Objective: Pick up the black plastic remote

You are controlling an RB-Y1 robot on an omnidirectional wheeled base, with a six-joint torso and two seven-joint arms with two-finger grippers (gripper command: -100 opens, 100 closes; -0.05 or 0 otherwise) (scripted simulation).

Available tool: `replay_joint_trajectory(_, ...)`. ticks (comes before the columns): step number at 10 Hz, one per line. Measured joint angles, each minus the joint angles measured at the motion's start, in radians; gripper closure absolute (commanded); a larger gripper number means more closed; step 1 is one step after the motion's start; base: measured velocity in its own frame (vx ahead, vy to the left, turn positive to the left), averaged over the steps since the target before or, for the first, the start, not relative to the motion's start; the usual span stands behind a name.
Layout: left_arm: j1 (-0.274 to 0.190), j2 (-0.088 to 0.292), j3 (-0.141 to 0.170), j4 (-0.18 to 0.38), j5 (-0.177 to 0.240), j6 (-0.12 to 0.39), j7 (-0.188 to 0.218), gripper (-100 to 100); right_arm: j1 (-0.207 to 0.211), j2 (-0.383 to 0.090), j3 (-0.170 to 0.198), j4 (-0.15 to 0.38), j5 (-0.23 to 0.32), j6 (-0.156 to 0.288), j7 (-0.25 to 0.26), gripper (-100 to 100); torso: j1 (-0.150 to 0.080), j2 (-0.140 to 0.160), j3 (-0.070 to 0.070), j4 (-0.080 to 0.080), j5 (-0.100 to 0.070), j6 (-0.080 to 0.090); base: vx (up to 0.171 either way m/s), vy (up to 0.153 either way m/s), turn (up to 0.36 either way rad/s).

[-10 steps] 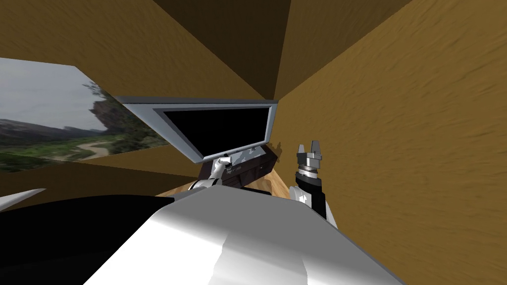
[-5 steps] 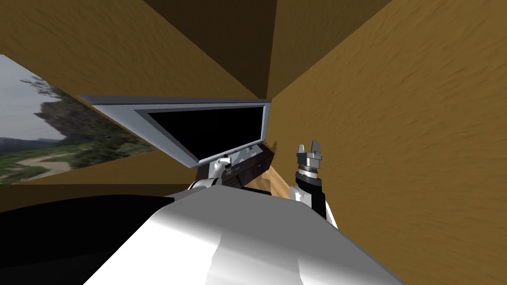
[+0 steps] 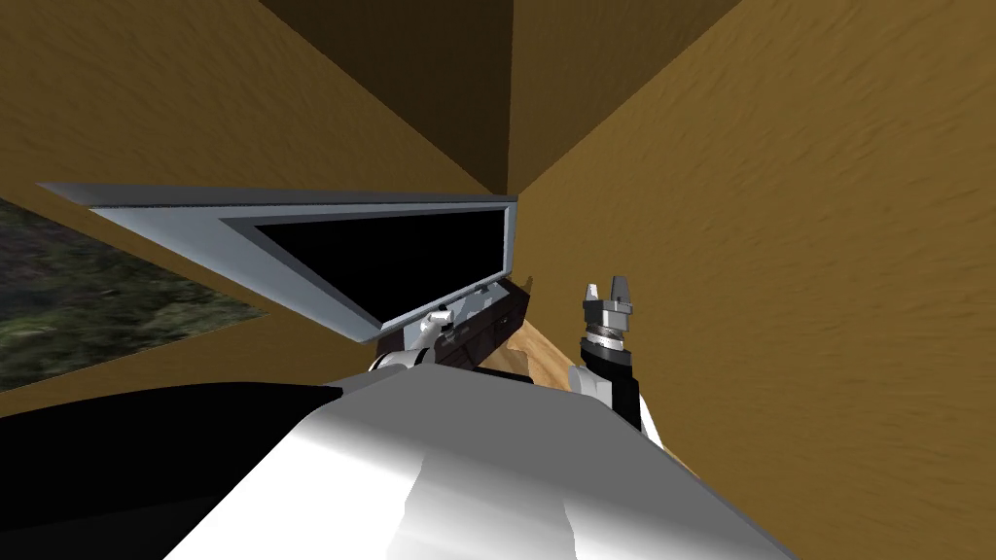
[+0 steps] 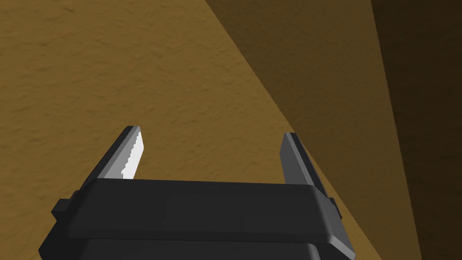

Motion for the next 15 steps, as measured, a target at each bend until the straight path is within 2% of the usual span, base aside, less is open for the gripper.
replay_joint_trajectory(4,-0.005,0.009,0.012,0.042,-0.009,-0.029,0.096,-100,0.0,0.0,0.0,0.0,0.0,0.0,0.0,0,0.0,0.0,0.0,0.0,0.0,0.001,-0.096,0.077,-0.307)
replay_joint_trajectory(6,-0.01,0.013,0.018,0.066,-0.013,-0.044,0.144,-100,0.0,0.0,0.0,0.0,0.0,0.0,0.0,0,0.0,0.0,0.0,0.0,0.0,0.0,-0.061,0.043,-0.073)
replay_joint_trajectory(7,-0.01,0.013,0.018,0.067,-0.013,-0.045,0.148,100,0.0,0.0,0.0,0.0,0.0,0.0,0.0,0,-0.002,-0.003,-0.002,0.0,0.0,0.0,-0.008,0.005,0.0)
replay_joint_trajectory(11,-0.009,0.012,0.018,0.067,-0.013,-0.043,0.149,100,0.0,0.0,0.0,0.0,0.0,0.0,0.0,0,-0.001,-0.009,-0.005,-0.002,0.0,0.001,-0.001,-0.001,0.0)
replay_joint_trajectory(12,-0.009,0.012,0.019,0.067,-0.012,-0.043,0.149,0,0.0,0.0,0.0,0.0,0.0,0.0,0.0,0,-0.001,-0.009,-0.005,-0.002,0.0,0.001,0.0,0.0,0.0)
replay_joint_trajectory(13,-0.009,0.012,0.019,0.067,-0.012,-0.043,0.149,100,0.0,0.0,0.0,0.0,0.0,0.0,0.0,0,-0.001,-0.009,-0.005,-0.002,0.0,0.001,0.072,-0.033,0.289)
replay_joint_trajectory(15,-0.004,0.008,0.012,0.042,-0.009,-0.029,0.109,100,0.001,0.0,0.0,0.0,0.0,0.0,0.0,0,-0.006,-0.016,-0.009,-0.003,-0.002,0.0,0.15,-0.118,0.432)
